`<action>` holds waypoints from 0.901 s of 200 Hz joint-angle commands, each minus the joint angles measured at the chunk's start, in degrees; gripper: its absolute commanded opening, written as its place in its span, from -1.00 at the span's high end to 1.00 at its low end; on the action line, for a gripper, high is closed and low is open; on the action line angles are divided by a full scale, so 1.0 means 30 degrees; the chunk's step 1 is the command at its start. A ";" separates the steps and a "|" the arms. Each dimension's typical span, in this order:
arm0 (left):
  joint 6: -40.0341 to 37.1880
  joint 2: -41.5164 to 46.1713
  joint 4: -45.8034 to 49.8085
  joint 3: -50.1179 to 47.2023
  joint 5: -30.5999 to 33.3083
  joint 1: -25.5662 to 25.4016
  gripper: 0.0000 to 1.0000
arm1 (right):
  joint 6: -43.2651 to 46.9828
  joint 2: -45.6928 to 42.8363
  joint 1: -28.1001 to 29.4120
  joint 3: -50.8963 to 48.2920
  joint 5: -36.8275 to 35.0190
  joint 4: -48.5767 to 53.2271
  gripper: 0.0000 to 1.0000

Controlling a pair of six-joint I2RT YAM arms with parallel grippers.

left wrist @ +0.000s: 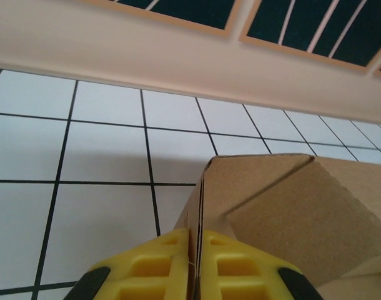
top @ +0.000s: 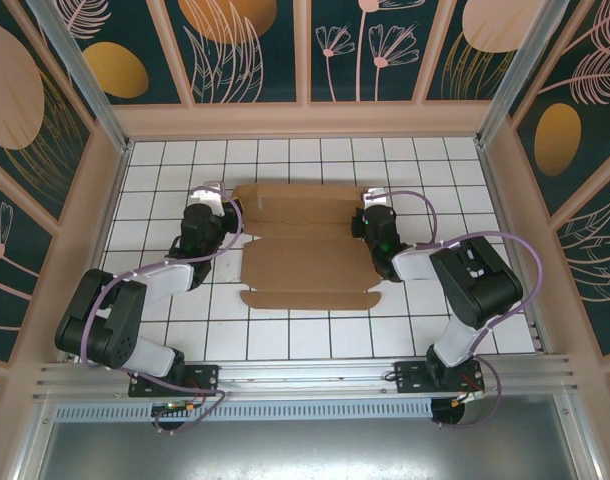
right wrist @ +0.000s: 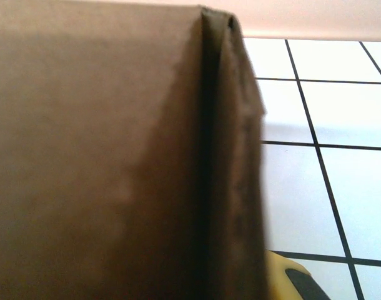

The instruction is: Fold the paper box

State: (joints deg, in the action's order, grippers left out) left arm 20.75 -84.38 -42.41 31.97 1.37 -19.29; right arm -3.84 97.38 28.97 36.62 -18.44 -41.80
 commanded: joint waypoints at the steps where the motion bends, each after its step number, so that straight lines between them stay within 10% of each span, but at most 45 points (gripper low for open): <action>1: 0.2981 -0.0395 -0.2319 0.0054 0.0620 -0.0846 0.80 | -0.0617 0.0226 0.0685 0.0361 0.0747 0.0690 1.00; 118: 0.3034 0.1283 -0.0036 -0.0087 -0.0861 -0.1598 0.91 | -0.0377 -0.1144 -0.0590 0.0193 0.1522 0.1600 1.00; 180: 0.5738 0.2458 -0.5811 -0.2712 -0.4652 -0.1575 0.98 | -0.0645 -0.1249 -0.0853 -0.0150 0.3391 0.0530 1.00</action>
State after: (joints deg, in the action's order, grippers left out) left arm 32.71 -78.04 -48.14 25.67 -2.31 -22.81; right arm -4.89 94.63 25.36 36.64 -14.46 -38.48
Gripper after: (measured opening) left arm 0.055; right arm 0.109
